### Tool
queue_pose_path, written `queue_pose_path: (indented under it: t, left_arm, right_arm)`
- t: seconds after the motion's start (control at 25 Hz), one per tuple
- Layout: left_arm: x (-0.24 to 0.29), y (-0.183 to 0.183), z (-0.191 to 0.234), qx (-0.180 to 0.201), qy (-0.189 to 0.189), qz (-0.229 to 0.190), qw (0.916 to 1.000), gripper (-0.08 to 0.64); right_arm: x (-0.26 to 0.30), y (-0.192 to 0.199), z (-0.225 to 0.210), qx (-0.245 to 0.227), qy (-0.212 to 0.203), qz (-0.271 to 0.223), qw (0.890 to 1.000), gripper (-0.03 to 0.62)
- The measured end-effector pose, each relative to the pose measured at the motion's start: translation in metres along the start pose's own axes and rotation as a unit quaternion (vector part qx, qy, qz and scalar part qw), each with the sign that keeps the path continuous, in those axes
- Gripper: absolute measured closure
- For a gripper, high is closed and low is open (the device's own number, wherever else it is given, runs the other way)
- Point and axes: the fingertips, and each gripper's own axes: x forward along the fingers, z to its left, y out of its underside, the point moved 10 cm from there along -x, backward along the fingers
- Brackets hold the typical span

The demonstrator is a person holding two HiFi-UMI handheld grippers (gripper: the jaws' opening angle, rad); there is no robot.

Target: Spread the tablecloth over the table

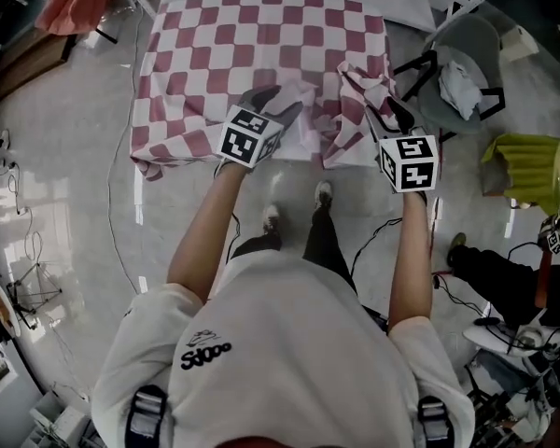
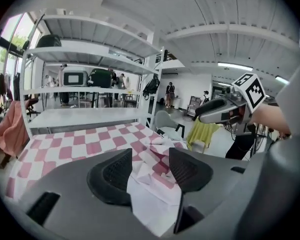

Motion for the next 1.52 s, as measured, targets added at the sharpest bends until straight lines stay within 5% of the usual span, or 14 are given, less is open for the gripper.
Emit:
queue_pose_path:
  t: [0.2, 0.6, 0.92, 1.16, 1.52]
  left_arm:
    - [0.054, 0.011, 0.000, 0.002, -0.005, 0.058, 0.9983, 0.310]
    - [0.117, 0.042, 0.028, -0.136, -0.017, 0.080, 0.9873, 0.313]
    - [0.152, 0.058, 0.048, -0.208, -0.044, 0.106, 0.9713, 0.381]
    - [0.166, 0.063, 0.050, -0.217, -0.058, 0.104, 0.9689, 0.518]
    - [0.127, 0.050, 0.028, -0.210, -0.042, 0.064, 0.9747, 0.529]
  right_arm:
    - [0.061, 0.021, -0.037, -0.015, -0.057, 0.042, 0.997, 0.364]
    - [0.160, 0.051, -0.068, -0.036, -0.147, 0.106, 0.983, 0.351]
    - [0.190, 0.078, -0.068, 0.003, -0.184, 0.147, 0.972, 0.444]
    - [0.187, 0.082, -0.065, 0.004, -0.180, 0.146, 0.973, 0.557]
    - [0.122, 0.076, -0.080, 0.027, -0.123, 0.126, 0.984, 0.566]
